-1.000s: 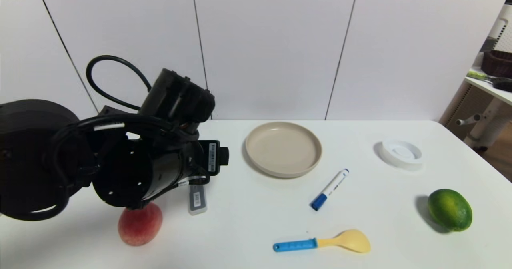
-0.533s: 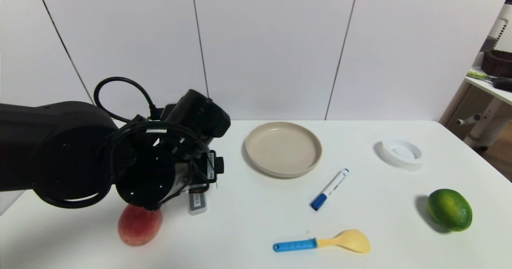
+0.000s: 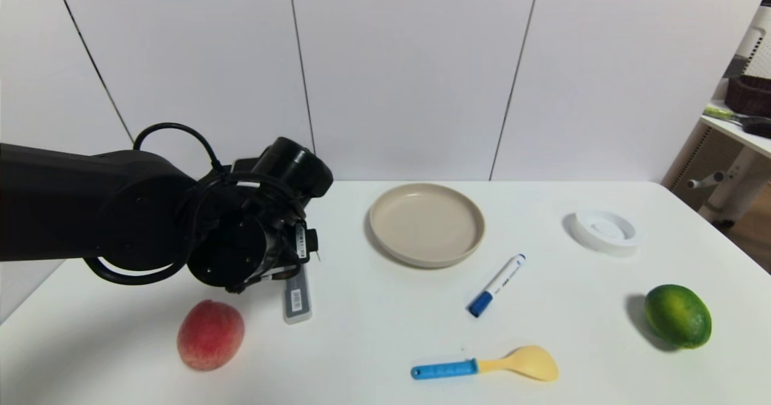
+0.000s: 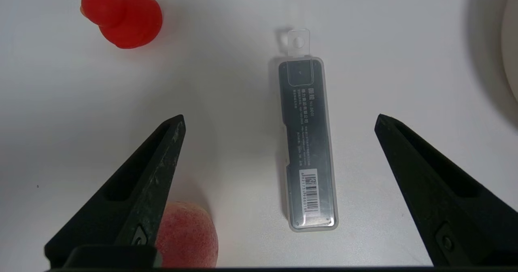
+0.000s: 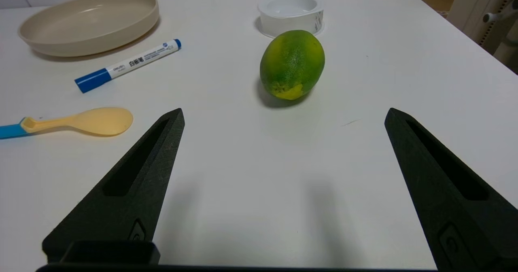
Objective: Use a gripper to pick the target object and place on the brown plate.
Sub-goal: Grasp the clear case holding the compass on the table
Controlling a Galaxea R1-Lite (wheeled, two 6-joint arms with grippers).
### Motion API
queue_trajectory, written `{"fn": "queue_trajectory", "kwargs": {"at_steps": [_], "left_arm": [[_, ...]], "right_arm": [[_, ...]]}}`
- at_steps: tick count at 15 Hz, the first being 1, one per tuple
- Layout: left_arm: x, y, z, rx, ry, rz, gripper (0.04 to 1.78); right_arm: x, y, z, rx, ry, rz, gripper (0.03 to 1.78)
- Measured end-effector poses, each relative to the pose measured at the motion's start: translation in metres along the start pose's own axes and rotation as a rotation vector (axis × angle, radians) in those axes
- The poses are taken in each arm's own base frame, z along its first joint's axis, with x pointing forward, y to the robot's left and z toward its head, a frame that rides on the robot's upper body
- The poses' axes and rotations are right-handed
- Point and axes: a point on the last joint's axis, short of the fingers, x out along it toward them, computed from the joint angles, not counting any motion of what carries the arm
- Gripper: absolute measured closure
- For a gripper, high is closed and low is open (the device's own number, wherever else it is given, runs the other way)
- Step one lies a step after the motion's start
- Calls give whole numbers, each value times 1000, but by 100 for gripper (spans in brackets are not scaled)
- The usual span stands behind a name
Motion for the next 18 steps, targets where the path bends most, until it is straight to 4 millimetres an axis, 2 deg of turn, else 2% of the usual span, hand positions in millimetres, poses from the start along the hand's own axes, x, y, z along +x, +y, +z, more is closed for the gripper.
{"fn": "queue_trajectory", "kwargs": {"at_steps": [9, 18], "left_arm": [[24, -10, -13, -1, 50, 42, 13], [36, -16, -21, -28, 88, 30, 13]], "right_arm": [[0, 0, 0, 0, 0, 0, 10], [0, 0, 0, 0, 0, 0, 10]]}}
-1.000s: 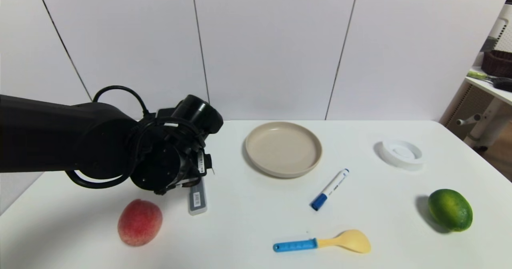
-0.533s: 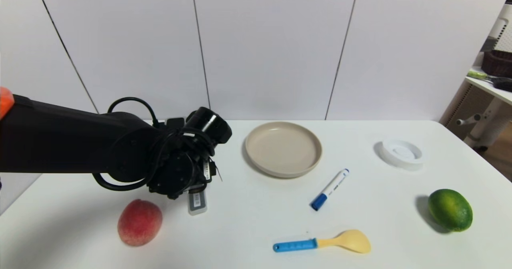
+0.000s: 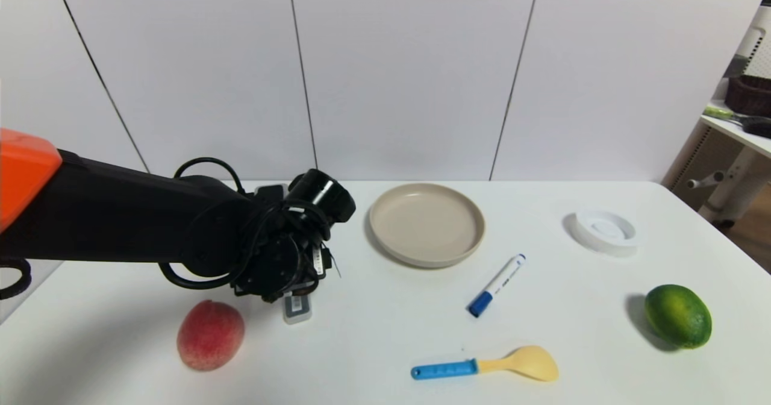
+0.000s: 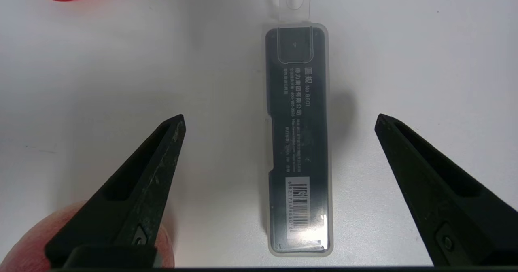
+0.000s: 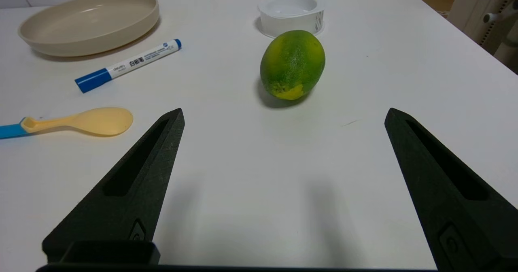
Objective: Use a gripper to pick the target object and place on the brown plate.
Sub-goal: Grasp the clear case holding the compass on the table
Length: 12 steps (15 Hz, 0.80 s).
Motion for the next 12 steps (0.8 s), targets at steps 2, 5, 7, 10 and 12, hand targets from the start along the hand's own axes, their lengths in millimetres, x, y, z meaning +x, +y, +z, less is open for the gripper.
{"fn": "queue_trajectory", "kwargs": {"at_steps": [2, 5, 7, 10, 12], "left_arm": [[2, 1, -3, 7, 8, 9, 13], [3, 2, -4, 3, 8, 10, 13], [5, -1, -3, -33, -4, -4, 13], [6, -2, -4, -35, -3, -6, 13], [7, -3, -5, -31, 1, -4, 13]], "right_arm": [[0, 0, 0, 0, 0, 0, 10], [0, 0, 0, 1, 1, 0, 10], [0, 0, 0, 0, 0, 0, 10], [0, 0, 0, 0, 0, 0, 10], [0, 0, 0, 0, 0, 0, 10]]}}
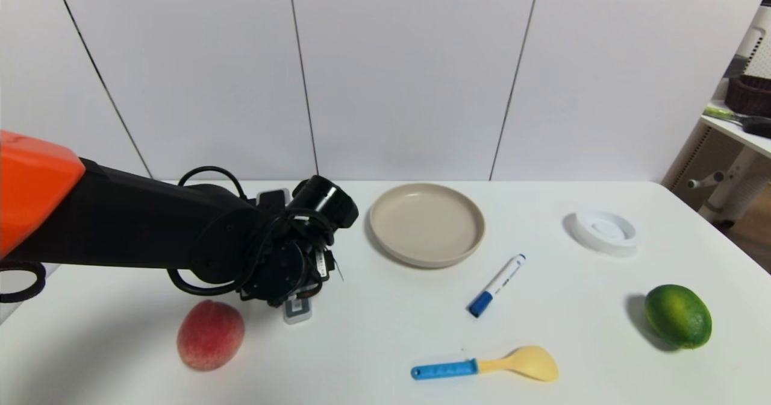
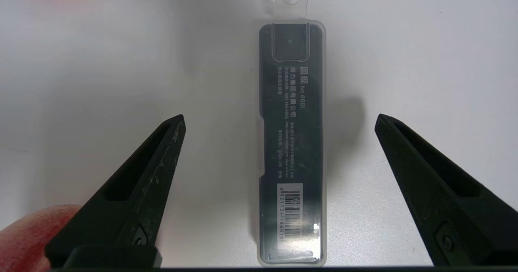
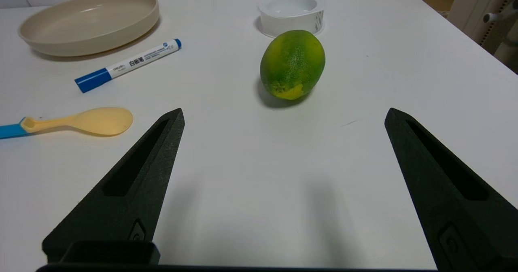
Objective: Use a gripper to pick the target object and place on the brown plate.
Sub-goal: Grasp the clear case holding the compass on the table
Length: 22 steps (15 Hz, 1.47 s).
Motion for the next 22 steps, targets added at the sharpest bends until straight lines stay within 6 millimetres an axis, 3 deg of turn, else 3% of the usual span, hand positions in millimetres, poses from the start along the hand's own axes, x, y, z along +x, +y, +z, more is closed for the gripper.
{"fn": "queue_trajectory", "kwargs": {"at_steps": [12, 16, 19, 20, 22], "left_arm": [[5, -3, -5, 13, 13, 8, 13], [6, -2, -8, 20, 20, 13, 76], [7, -3, -10, 25, 28, 13, 106], [7, -3, -10, 25, 31, 9, 124], [7, -3, -11, 26, 32, 7, 124]], "right_arm": [[0, 0, 0, 0, 0, 0, 10], [0, 0, 0, 0, 0, 0, 10], [0, 0, 0, 0, 0, 0, 10], [0, 0, 0, 0, 0, 0, 10], [0, 0, 0, 0, 0, 0, 10]]}}
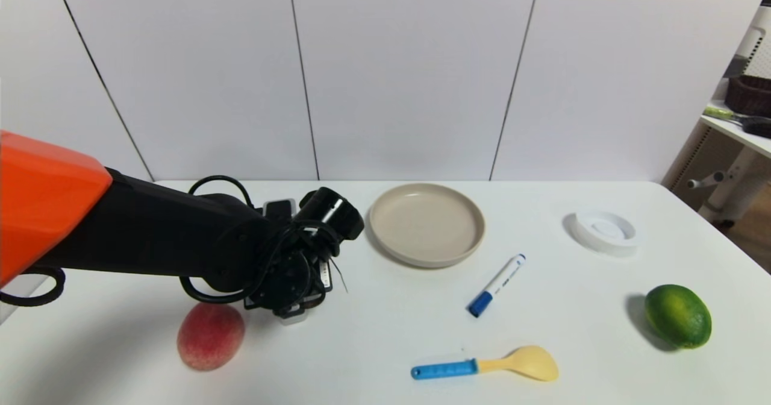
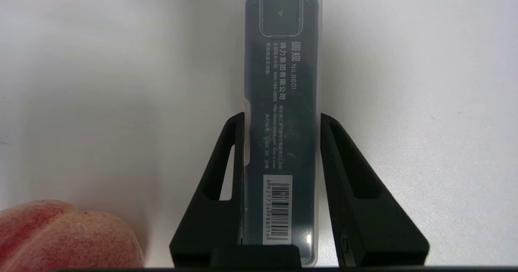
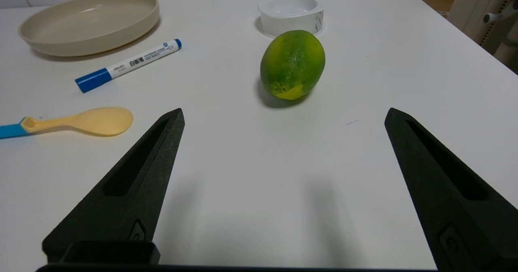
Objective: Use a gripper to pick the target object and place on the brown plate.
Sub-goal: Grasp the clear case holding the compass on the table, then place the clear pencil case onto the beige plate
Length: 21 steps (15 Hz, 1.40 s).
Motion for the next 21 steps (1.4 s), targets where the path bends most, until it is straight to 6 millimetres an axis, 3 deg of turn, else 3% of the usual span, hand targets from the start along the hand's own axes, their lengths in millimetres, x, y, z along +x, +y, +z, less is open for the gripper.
{"fn": "queue_trajectory", "kwargs": {"at_steps": [5, 11, 17, 21], "left_arm": [[-5, -2, 5, 4, -28, -29, 124], [-40, -4, 24, 178, -137, -130, 124], [-68, -39, 73, 426, -298, -544, 124], [-58, -67, 90, 635, -364, -757, 124]], "right_arm": [[0, 0, 0, 0, 0, 0, 10], [0, 0, 0, 1, 0, 0, 10], [0, 0, 0, 0, 0, 0, 10], [0, 0, 0, 0, 0, 0, 10]]}}
